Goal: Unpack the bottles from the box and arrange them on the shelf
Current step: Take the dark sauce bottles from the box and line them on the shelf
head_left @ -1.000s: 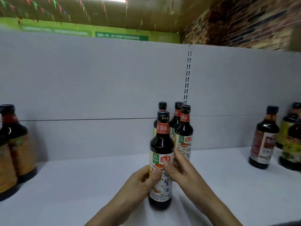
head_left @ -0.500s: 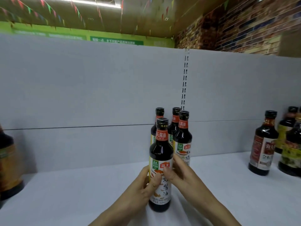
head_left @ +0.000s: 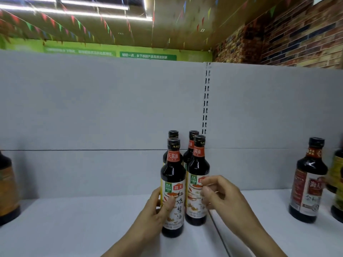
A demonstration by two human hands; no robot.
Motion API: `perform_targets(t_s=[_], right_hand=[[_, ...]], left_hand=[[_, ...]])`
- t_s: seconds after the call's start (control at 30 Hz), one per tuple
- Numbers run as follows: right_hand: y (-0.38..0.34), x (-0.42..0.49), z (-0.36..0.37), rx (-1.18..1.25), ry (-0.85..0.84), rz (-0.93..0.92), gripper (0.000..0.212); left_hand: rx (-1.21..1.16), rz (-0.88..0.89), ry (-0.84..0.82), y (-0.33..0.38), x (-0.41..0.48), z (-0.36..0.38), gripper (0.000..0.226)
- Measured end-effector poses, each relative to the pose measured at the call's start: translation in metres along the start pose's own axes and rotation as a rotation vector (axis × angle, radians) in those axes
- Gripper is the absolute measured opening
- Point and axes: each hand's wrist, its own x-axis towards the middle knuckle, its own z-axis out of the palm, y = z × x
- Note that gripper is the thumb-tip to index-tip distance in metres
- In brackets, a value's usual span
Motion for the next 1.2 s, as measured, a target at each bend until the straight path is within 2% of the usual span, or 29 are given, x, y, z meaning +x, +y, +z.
perform_targets(t_s=[0.13,0.33,0.43,0.57,0.77,1.0,1.2], right_hand=[[0.011,0.012,-0.013,-0.038,0.038,-0.008,0.009],[0.022,0.027,-0.007,-0.149,-0.079,0.023,0.050],[0.022,0.031,-0.001,-0.168,-0.147,0.029,0.060],[0.026,0.034,0.006,-0.158,-0.198,0.016,0.056],[0.027,0.037,0.009,-0.060,-0.244,0.044,0.044],[0.037,0.035,0.018,-0.028,-0.134,0.010,0.047],[0.044,0.035,0.022,-0.056,-0.081,-0.014,0.050]], left_hand=[[-0.007,0.007,0.060,0.005,0.002,0.010,0.041],[0.003,0.029,0.094,0.005,0.008,0.016,0.045],[-0.014,0.056,0.098,0.006,0.009,0.019,0.047],[-0.066,0.077,0.090,0.003,0.015,0.022,0.039],[-0.056,0.102,0.081,-0.003,0.020,0.020,0.054],[-0.023,0.130,0.091,-0.014,0.018,0.022,0.043],[0.043,0.158,0.110,-0.021,0.022,0.020,0.046]])
